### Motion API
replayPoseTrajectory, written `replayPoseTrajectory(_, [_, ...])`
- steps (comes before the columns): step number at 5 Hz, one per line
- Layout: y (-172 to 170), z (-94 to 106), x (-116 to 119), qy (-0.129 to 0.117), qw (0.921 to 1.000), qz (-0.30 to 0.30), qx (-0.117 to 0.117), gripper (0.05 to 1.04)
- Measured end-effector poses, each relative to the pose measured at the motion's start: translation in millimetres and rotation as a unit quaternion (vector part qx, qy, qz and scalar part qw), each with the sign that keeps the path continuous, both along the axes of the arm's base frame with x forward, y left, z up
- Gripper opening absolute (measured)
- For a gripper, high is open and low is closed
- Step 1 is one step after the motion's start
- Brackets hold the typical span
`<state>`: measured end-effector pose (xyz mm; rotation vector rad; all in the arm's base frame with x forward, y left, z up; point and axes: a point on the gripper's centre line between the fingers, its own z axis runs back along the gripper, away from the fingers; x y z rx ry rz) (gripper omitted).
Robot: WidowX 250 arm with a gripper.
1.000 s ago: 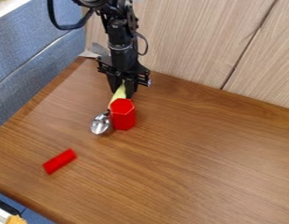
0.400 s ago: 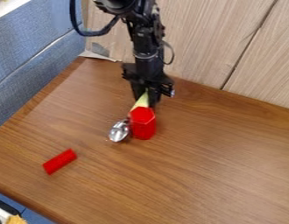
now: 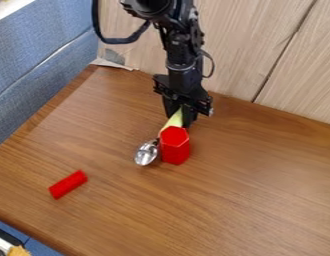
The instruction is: Take the spoon and move the red object in the middle of the table
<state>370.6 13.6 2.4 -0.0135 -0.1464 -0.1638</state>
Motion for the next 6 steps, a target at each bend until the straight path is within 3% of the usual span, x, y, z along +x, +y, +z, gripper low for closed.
replayPoseTrajectory(1, [0, 0.0, 0, 0.0, 1.0, -0.002, 0.003, 0.394])
replayPoseTrajectory(3, [37, 2.4, 1, -0.004, 0.9989, 0.042, 0.019, 0.394])
replayPoseTrajectory(4, [38, -5.3, -1, 0.01, 0.9989, 0.041, 0.02, 0.455])
replayPoseTrajectory(5, [39, -3.9, 0, 0.015, 0.9986, 0.046, 0.021, 0.772])
replayPoseTrajectory(6, [39, -6.4, -1, 0.021, 0.9984, 0.048, 0.02, 0.999])
